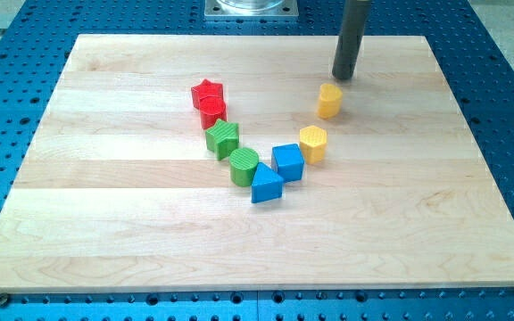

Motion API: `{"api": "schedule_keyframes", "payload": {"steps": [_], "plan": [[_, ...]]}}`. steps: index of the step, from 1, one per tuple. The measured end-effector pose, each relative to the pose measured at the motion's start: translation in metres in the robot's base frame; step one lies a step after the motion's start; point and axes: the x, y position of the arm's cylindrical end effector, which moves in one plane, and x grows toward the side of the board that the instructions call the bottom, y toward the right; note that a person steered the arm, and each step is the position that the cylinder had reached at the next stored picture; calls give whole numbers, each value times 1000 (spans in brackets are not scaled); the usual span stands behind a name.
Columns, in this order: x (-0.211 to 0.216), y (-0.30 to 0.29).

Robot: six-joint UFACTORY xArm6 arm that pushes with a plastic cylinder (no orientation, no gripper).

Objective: Push the heart towards the hexagon

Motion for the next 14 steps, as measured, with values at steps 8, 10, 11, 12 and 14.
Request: {"api": "schedule_keyframes", "payload": {"steps": [8,10,11,12,14], "plan": [[144,-44],[108,27],[71,42],[70,38],[22,23]]}}
